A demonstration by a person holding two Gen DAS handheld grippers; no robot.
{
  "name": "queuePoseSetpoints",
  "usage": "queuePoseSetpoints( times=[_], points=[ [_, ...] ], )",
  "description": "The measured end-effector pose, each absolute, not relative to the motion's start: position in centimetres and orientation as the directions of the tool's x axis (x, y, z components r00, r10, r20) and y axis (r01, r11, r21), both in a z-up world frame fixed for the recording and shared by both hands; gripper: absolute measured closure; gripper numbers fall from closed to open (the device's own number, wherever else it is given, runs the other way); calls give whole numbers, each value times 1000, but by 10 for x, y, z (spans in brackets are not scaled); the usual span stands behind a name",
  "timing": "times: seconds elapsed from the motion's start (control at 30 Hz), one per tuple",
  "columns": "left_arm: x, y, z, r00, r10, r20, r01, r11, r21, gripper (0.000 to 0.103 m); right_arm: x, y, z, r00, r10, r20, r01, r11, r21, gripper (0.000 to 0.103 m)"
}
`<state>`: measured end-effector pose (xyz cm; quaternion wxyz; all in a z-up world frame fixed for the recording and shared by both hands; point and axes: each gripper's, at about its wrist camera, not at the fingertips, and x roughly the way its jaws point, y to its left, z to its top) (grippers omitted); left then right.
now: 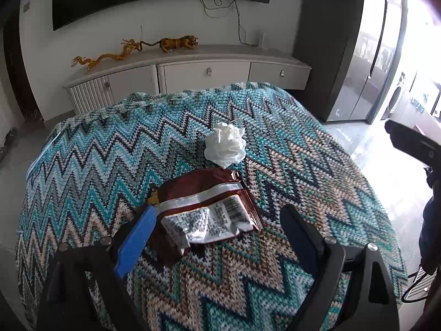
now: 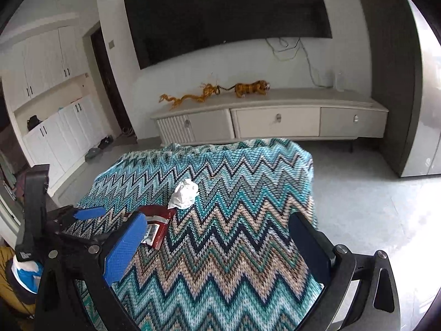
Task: Collect trash
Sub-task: 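Grasp a brown snack bag with the left gripper while the right grasps a white tissue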
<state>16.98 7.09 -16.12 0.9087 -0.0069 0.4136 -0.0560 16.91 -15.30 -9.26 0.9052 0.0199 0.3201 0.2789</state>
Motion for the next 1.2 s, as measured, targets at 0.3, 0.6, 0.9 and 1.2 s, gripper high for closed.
queuePoseSetpoints(
  times=[0.3,0.6,0.9,1.2],
  points=[
    [199,77,-195,598,-95,-796,62,995,-72,12,213,-116,-114,576,541,-613,-531,817,223,0],
    [208,85,-212,582,-55,-812,26,998,-49,15,240,-79,-129,522,548,-654,-565,796,216,0],
    [200,100,-212,616,-48,-786,17,999,-48,63,253,-51,-144,471,563,-679,-588,774,234,7],
    [185,126,-203,638,-126,-760,14,988,-153,92,267,-26,-154,433,567,-701,-600,761,245,26]
  ],
)
